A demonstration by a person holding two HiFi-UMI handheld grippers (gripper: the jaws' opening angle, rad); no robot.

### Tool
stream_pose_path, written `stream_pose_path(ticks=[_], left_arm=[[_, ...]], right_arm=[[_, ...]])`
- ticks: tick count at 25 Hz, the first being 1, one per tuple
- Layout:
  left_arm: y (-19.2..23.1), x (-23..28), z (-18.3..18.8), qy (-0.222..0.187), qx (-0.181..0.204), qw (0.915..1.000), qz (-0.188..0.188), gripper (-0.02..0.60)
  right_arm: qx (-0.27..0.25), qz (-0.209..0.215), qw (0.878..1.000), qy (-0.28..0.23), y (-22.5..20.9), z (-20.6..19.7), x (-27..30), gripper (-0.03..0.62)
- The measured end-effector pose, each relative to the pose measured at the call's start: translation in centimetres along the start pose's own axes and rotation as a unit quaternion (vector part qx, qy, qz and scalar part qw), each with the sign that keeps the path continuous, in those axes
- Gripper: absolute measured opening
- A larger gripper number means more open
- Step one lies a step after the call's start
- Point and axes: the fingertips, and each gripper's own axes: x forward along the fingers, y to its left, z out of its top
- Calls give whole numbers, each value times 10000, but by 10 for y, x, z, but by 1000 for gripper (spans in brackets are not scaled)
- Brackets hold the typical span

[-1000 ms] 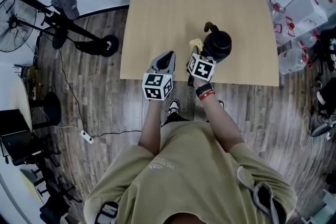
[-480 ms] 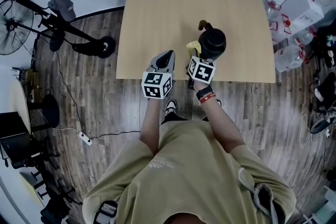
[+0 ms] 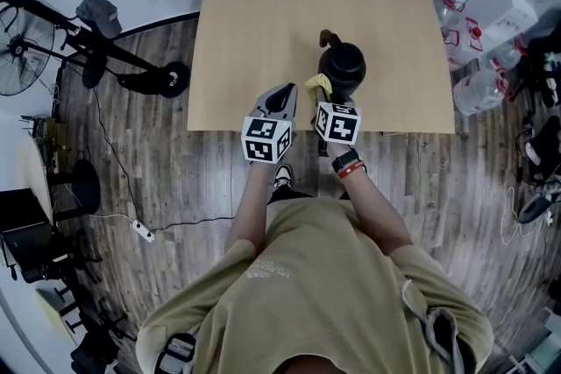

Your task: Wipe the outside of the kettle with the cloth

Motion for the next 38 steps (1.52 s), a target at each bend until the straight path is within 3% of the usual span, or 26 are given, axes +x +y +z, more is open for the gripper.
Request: stream_pose_path(ticks=[18, 38], left_arm=[[-67, 26, -11, 221, 171, 9996, 87, 25], [-144, 83, -12, 349, 384, 9985, -187, 25]], right_arm=[[-45, 370, 9992, 171, -56, -11, -41, 95], [-69, 133, 9999, 48, -171, 18, -54, 92]])
